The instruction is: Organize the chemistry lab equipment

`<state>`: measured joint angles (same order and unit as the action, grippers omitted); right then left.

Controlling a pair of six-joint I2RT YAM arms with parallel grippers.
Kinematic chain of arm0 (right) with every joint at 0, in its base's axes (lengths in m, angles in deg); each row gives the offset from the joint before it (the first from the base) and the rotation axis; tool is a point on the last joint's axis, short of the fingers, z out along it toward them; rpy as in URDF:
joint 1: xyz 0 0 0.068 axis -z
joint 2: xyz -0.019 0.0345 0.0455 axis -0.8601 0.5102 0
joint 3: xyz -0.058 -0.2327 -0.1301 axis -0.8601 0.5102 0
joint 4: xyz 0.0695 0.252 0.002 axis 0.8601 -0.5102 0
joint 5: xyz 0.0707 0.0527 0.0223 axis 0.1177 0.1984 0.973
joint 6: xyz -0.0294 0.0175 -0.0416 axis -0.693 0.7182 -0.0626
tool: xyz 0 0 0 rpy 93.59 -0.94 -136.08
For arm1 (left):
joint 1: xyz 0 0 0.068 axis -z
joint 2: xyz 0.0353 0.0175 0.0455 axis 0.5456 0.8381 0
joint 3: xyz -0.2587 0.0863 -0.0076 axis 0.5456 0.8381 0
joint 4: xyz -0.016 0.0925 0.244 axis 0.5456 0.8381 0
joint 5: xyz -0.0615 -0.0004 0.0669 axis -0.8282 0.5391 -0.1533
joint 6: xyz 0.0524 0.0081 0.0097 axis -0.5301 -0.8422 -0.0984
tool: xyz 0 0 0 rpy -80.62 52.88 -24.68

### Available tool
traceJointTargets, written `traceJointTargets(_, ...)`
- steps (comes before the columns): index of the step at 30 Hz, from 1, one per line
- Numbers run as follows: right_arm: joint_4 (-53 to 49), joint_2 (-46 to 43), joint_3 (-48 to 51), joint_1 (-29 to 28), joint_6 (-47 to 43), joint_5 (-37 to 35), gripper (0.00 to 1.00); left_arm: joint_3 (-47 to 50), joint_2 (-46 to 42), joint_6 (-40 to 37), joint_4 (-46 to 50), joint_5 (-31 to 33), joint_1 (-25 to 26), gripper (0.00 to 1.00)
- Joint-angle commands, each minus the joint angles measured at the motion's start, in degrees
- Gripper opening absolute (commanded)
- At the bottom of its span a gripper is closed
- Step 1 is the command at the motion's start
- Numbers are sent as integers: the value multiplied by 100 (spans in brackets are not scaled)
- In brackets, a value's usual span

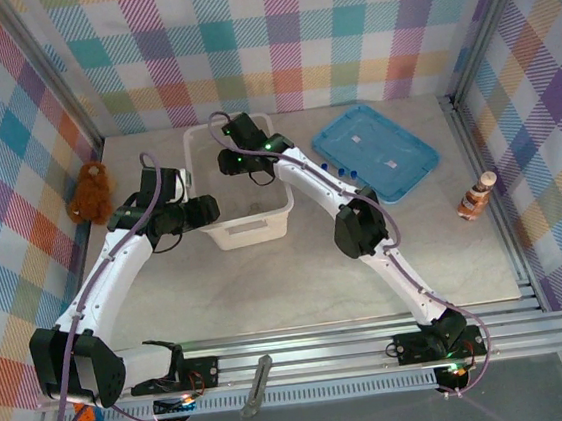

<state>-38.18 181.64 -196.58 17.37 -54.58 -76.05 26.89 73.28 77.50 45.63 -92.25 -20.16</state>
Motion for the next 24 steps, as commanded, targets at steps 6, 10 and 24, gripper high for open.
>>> traceJointTargets(6, 125, 187, -287, 3, 13, 196, 35, 67, -52, 53, -98, -179, -104, 62)
traceJointTargets(10, 89, 168, -287, 13, -17, 255, 38, 67, -49, 56, -98, -188, -103, 62)
traceJointTargets(24, -268, -1996, 993, -116, -218, -60, 65, 66, 18, 56, 8, 129, -104, 62)
